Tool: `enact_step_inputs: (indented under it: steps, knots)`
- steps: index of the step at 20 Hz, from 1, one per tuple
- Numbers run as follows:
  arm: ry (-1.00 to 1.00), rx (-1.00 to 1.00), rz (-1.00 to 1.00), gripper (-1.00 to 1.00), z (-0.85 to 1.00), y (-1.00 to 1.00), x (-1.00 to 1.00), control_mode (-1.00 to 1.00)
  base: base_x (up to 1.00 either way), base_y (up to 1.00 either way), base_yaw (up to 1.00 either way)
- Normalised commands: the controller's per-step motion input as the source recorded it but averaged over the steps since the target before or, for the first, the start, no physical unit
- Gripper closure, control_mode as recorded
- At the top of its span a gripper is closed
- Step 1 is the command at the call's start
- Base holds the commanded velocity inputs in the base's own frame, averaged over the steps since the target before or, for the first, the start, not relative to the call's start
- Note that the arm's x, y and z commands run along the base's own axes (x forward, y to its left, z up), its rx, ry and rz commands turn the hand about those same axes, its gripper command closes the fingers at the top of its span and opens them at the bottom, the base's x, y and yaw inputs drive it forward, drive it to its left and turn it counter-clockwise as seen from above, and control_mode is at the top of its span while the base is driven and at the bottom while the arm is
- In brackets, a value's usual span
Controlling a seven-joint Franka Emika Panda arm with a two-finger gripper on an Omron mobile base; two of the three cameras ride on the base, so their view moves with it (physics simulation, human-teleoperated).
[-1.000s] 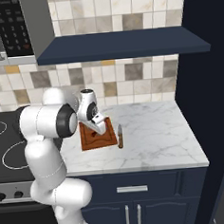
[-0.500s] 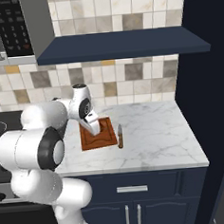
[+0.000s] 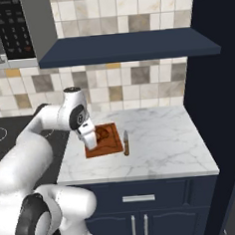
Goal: Retrieve the chicken drumstick from the fridge and place it on the cutting board.
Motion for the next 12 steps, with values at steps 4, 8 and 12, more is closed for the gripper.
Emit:
enact_step_inputs:
  steps: [4, 8, 12]
  knots:
    - [-0.03, 0.0, -0.05, -1.0, 0.72, 0.0, -1.0, -1.0, 0.0, 0.0, 0.0]
    - [-0.04, -0.01, 0.0, -1.0, 0.47, 0.0, -0.87, -1.0, 0.0, 0.0, 0.0]
    - [-0.06, -0.14, 0.03, -1.0, 0.23, 0.09, -0.34, -1.0, 0.0, 0.0, 0.0]
